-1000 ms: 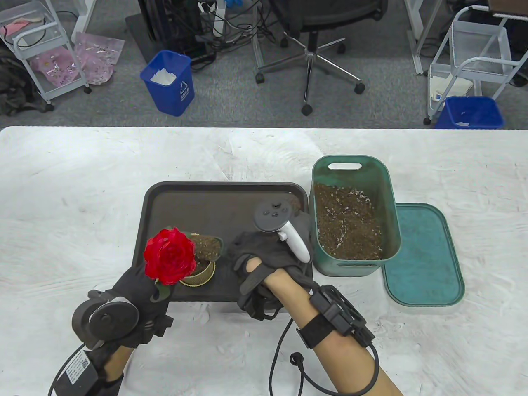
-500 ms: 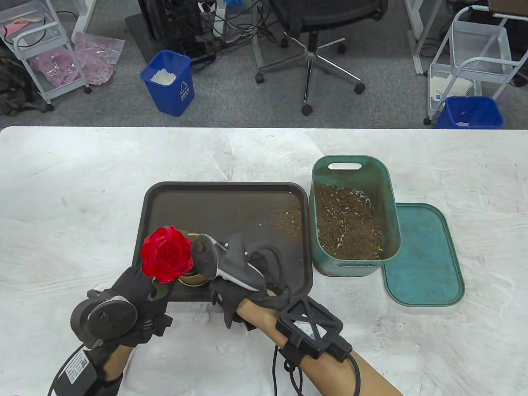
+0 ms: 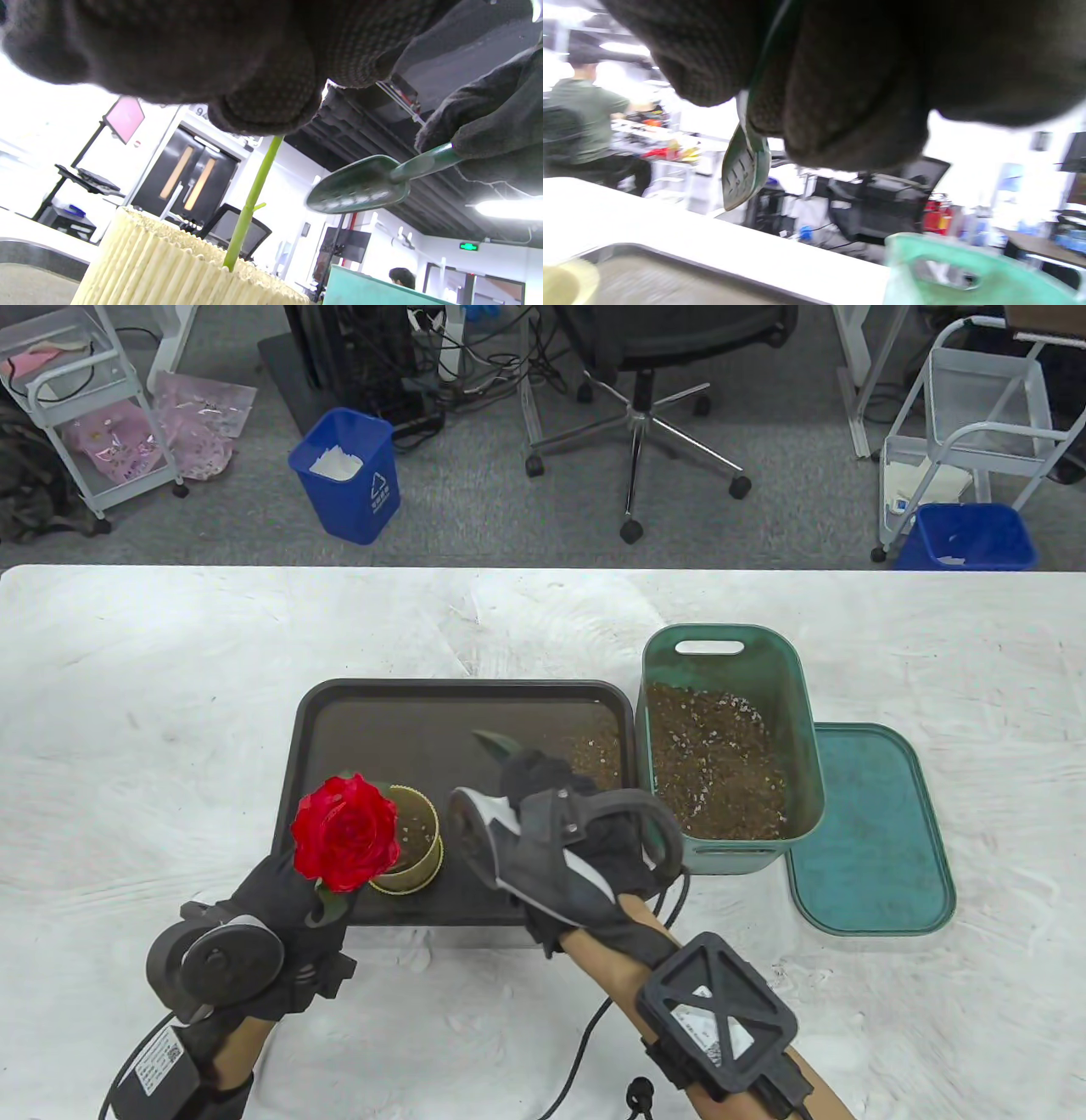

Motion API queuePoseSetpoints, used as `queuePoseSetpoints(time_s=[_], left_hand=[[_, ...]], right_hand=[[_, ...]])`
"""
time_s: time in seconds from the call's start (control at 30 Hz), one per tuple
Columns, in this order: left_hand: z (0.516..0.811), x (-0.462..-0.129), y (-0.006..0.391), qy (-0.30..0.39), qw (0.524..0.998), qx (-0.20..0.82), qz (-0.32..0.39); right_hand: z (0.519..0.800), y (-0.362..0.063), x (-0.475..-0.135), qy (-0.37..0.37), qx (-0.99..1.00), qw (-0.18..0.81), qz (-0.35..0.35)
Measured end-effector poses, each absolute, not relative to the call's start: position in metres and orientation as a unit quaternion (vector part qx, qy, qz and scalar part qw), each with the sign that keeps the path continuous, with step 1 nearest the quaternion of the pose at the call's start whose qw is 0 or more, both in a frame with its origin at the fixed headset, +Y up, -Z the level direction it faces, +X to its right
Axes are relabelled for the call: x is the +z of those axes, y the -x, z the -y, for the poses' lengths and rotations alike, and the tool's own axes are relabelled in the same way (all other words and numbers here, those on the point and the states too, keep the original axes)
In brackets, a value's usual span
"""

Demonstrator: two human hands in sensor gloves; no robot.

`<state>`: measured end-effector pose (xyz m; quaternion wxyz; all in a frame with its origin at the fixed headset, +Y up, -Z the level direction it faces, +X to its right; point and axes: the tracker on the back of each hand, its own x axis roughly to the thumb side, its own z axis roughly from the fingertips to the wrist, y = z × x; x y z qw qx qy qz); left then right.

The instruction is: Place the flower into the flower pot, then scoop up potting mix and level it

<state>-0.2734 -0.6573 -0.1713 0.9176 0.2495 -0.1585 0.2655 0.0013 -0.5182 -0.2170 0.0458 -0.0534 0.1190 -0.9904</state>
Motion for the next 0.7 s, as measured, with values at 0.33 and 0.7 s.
queuePoseSetpoints(time_s=[0.33,0.7], left_hand=[[0.657,-0.171,0.273,-0.25,0.918,0.262,0.16],[0.657,-0.17,0.271,-0.251,0.919,0.256,0.163]], right_hand=[[0.493,-0.118,-0.26,-0.163,-0.977,0.01,-0.134],[0.57,-0.163,-0.326,-0.243,-0.963,0.078,0.091]])
